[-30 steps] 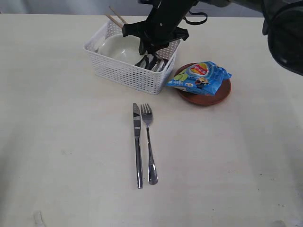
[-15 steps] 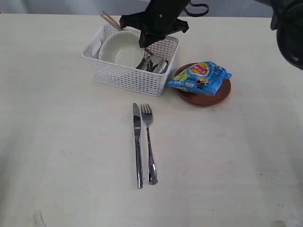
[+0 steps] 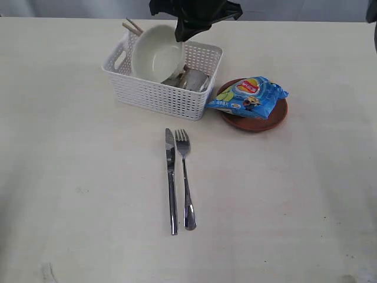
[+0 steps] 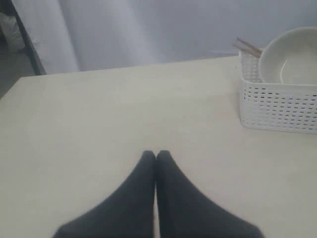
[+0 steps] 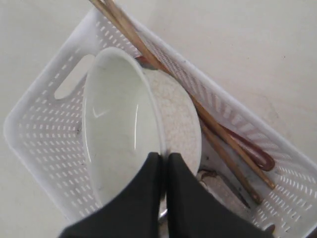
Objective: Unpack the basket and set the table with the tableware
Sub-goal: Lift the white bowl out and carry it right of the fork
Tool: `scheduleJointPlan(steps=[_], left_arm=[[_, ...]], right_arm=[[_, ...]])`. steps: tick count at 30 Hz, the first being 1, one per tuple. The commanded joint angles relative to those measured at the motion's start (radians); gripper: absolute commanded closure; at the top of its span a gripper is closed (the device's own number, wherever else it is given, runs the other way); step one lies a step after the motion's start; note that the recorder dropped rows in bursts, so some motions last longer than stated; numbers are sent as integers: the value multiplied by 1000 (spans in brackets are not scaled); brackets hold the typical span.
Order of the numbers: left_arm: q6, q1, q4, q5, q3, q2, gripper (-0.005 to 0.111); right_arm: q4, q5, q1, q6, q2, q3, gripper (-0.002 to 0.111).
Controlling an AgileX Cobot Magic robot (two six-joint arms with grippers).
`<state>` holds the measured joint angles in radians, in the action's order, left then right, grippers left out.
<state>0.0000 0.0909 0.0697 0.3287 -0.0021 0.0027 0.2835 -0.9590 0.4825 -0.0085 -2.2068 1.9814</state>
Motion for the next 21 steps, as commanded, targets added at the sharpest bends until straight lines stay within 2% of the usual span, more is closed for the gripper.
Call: scheduleJointPlan(steps=[1, 21], left_arm=[[0, -2, 5, -7, 2, -3, 107], [0, -2, 5, -7, 2, -3, 107]], right_arm=[[-26, -18, -7, -6, 50, 6, 109], [48, -262, -154, -66, 247, 6, 109]])
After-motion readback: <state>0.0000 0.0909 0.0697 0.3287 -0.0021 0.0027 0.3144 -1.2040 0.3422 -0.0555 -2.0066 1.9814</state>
